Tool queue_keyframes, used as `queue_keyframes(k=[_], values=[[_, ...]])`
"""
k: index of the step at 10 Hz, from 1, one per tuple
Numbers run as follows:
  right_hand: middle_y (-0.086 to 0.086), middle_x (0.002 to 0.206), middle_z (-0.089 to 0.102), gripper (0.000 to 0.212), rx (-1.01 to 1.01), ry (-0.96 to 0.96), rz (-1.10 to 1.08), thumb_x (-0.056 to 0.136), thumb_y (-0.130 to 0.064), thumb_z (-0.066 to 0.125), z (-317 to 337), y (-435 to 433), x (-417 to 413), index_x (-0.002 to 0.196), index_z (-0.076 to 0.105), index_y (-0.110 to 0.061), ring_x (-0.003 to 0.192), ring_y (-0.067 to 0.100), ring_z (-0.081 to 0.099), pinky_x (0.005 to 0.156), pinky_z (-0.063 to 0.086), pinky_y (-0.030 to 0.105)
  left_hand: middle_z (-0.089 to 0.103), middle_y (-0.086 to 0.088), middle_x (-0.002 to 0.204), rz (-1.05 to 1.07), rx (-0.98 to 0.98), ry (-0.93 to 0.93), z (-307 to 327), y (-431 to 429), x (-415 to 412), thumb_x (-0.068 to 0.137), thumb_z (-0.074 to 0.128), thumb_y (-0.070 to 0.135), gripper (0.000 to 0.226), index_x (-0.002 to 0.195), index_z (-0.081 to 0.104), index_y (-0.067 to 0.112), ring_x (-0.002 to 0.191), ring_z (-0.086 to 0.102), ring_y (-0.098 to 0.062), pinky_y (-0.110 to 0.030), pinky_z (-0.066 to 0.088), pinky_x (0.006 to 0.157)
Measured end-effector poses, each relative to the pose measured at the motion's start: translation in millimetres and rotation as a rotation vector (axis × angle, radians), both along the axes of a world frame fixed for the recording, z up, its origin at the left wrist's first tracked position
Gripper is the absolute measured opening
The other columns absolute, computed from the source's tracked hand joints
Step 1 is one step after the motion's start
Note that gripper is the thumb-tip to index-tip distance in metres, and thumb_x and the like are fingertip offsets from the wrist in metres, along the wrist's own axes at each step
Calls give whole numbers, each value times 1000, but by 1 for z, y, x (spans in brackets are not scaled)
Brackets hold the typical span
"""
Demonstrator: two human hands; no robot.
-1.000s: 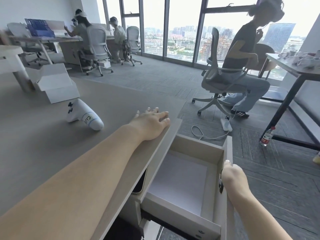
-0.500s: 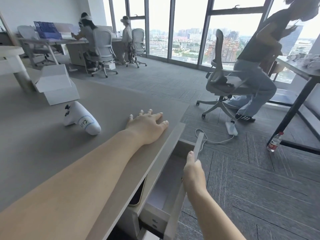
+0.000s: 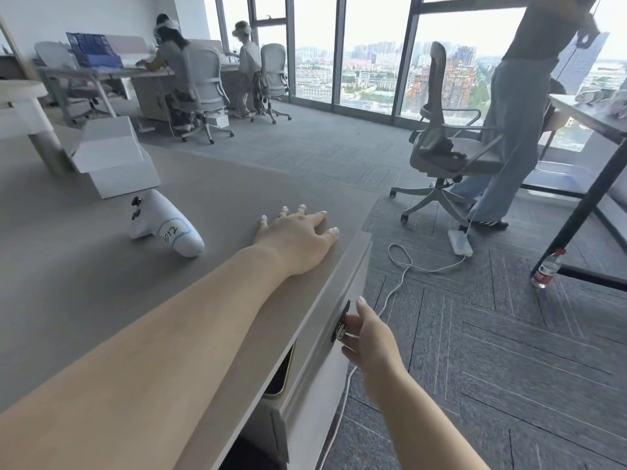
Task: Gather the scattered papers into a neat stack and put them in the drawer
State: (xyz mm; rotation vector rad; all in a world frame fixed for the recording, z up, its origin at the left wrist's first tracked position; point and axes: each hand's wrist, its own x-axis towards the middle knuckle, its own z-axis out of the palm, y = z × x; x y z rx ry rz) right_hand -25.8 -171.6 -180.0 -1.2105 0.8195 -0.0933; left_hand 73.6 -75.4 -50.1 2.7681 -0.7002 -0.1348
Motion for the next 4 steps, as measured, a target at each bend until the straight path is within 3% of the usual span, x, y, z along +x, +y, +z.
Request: queue_keyframes(k=[2, 3, 4], values=[[7, 107, 67, 51, 223, -97, 136, 95, -49, 40, 0, -18, -11, 108, 66, -7, 103, 22, 59, 94, 38, 37, 11, 0, 163, 6, 7, -2, 1, -1, 1, 94, 29, 56, 59, 149, 24, 36, 150, 3, -24, -49, -2, 118], [7, 125, 62, 57, 261, -117, 187, 95, -50, 41, -2, -15, -13, 127, 58, -6, 122, 24, 54, 102, 34, 39, 11, 1, 163, 10, 12, 10, 1, -2, -1, 94, 29, 56, 58, 149, 24, 37, 150, 4, -23, -49, -1, 118], [6, 134, 58, 59, 253, -100, 230, 95, -50, 40, 2, -14, -14, 133, 55, -7, 131, 23, 48, 107, 30, 39, 14, 0, 163, 2, -38, -10, 1, -1, -1, 95, 33, 53, 57, 149, 28, 35, 150, 7, -24, -48, 1, 119]])
